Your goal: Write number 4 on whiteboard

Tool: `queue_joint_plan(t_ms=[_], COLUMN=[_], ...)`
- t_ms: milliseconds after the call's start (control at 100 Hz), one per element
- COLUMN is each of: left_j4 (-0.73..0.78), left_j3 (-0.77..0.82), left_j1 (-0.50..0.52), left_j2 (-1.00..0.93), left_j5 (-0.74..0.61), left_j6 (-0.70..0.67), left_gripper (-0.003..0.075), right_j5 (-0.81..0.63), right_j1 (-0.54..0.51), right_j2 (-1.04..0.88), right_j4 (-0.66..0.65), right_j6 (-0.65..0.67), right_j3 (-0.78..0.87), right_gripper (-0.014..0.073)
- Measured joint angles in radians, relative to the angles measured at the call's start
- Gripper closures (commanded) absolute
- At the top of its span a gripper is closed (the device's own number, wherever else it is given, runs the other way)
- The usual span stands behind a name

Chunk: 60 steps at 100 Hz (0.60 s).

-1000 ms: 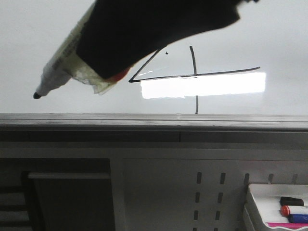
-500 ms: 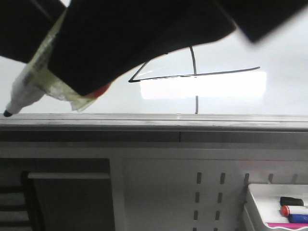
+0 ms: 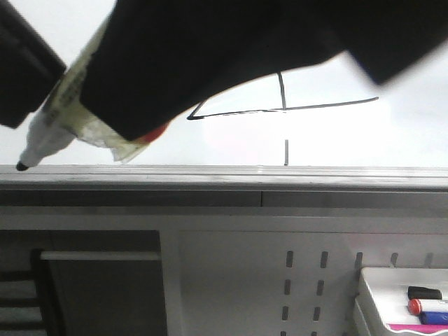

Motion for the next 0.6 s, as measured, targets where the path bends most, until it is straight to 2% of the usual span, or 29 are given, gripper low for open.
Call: queue_joint_plan(t_ms=[40,90,290,380,600], left_j4=[0.003,0.003,0.003,0.011,0.032], left_j3=[0.0,0.0,0.0,0.0,0.0], left_j1=[0.0,0.0,0.0,0.0,0.0], left_j2=[0.0,0.0,0.002,0.006,0.05], left_j5=[-0.007,-0.022,-0.082,-0.086,-0.086], left_j6=[0.0,0.0,0.0,0.0,0.0], left_gripper=[0.0416,0.0377,0.0383,0.0433,0.0624], right_j5=[-0.002,-0.009,-0.029,-0.041,-0.067], right_j1=[0.0,0.0,0.0,0.0,0.0], right_j2=[0.0,0.0,0.0,0.0,0.0], right_j4=[0.0,-0.001,-0.018,-0.029,-0.046], right_j6=[0.0,0.0,0.0,0.0,0.0], right_j3=[0.0,0.0,0.0,0.0,0.0], right_gripper=[0.0638,0.0638,0.0638,0.0638,0.0638])
